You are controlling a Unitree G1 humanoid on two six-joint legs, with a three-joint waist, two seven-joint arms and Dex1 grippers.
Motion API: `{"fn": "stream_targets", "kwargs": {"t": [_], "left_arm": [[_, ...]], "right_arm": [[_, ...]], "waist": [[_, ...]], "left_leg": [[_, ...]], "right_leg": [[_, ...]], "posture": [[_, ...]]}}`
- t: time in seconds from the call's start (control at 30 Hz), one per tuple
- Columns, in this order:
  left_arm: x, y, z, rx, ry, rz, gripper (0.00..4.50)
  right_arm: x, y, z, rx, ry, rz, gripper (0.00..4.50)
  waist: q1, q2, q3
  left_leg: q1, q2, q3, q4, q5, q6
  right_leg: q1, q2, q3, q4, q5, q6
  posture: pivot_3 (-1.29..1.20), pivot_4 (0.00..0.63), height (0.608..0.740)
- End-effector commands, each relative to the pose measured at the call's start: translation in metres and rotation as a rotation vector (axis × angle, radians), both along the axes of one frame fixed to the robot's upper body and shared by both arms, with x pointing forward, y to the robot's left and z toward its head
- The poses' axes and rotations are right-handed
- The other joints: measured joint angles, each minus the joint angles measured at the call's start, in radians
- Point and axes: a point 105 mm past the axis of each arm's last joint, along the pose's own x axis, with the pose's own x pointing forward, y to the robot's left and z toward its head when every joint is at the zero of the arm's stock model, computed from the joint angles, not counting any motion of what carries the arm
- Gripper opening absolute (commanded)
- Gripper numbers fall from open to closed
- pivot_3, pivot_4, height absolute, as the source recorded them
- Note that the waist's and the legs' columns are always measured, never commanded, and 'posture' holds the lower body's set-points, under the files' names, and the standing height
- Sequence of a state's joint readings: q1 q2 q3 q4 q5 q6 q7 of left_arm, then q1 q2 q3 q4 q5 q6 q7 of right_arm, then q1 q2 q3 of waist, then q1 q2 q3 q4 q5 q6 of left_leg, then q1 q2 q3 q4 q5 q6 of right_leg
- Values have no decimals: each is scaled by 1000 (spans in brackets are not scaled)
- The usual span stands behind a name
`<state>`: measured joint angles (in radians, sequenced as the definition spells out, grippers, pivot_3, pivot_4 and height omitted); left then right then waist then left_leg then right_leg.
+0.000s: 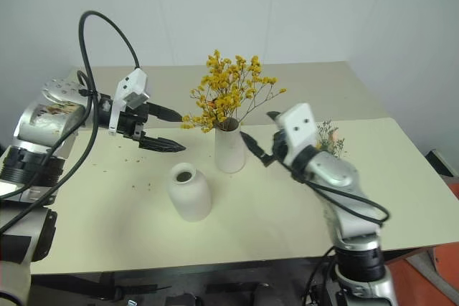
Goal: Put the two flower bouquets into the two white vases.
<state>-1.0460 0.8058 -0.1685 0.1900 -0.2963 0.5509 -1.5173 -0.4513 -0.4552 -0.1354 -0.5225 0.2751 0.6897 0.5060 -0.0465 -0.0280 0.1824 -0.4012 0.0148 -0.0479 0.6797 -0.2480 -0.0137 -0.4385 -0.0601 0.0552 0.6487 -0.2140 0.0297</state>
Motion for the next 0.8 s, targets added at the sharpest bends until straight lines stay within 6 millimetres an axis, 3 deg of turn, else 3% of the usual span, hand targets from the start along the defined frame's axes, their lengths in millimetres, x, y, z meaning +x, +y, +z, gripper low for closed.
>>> {"fn": "stream_targets", "kwargs": {"t": [0.03, 0.13, 0.27, 0.57, 0.8], "left_arm": [[-28, -5, 17, 19, -78, -157, 4500], [-47, -13, 22, 43, -112, -263, 4500], [-57, -23, 17, 116, -148, -331, 4500], [-64, -51, -1, 239, -183, -432, 4500], [-68, -59, -13, 300, -217, -484, 4500]], "right_arm": [[-16, -21, 12, -36, -9, -70, 4469], [-20, -52, 5, -73, 84, -197, 4469], [-20, -89, -18, -74, 283, -373, 4469], [-13, -106, -65, -147, 522, -510, 4469], [-6, -128, -96, -175, 631, -565, 4469]], "waist": [[1, 0, 0], [2, 0, 0], [3, 0, 0], [2, 0, 0], [2, -1, 0]], "left_leg": [[0, 0, 0, 0, 0, 0], [1, 0, 1, 0, 0, 0], [3, 0, 2, 1, 0, 0], [6, 0, 4, 1, 0, 0], [5, 0, 6, 1, 0, 1]], "right_leg": [[0, 0, 0, 0, 0, 0], [1, 0, 1, -2, 0, 0], [2, 0, 2, -2, 0, 0], [4, 1, 4, -2, 0, 0], [4, 0, 5, -3, 0, 1]], "posture": [[0, 150, 740], [0, 150, 740], [0, 150, 740], [0, 150, 740], [0, 150, 740]]}}
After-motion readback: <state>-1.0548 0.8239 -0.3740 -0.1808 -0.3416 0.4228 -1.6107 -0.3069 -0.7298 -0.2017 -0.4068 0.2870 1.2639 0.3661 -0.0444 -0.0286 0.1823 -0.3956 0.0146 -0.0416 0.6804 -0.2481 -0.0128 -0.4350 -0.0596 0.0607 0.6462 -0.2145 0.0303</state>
